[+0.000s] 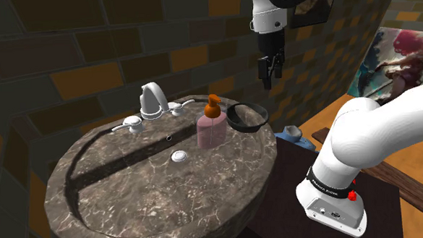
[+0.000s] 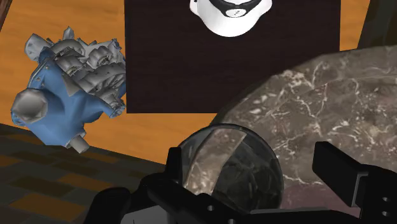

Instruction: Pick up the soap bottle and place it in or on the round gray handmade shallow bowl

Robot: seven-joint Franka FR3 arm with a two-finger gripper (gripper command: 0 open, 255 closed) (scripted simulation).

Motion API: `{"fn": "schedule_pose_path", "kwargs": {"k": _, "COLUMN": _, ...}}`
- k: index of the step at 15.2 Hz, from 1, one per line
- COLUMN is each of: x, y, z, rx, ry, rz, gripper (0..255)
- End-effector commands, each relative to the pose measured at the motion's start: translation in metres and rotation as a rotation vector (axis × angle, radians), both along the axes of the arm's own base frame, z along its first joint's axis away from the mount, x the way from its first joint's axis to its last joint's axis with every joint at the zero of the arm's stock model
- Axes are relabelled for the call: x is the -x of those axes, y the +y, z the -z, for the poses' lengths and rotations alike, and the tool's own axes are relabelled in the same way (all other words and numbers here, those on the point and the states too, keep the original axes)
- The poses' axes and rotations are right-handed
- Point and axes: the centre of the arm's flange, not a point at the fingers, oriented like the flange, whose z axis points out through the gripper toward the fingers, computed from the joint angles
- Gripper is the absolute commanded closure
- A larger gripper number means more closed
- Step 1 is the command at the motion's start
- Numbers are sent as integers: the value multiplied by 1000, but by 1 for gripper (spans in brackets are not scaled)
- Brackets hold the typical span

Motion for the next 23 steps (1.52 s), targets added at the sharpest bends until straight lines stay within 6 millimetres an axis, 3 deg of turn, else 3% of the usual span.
{"fn": "schedule_pose_path", "kwargs": {"k": 1, "x": 0, "y": 0, "z": 0, "rx": 0, "ry": 0, "rz": 0, "gripper": 0}}
{"fn": "schedule_pose_path", "kwargs": {"k": 16, "x": -100, "y": 141, "z": 3, "rx": -46, "ry": -205, "rz": 10, "gripper": 0}}
{"fn": "schedule_pose_path", "kwargs": {"k": 23, "x": -101, "y": 143, "z": 35, "rx": -47, "ry": -209, "rz": 10, "gripper": 0}}
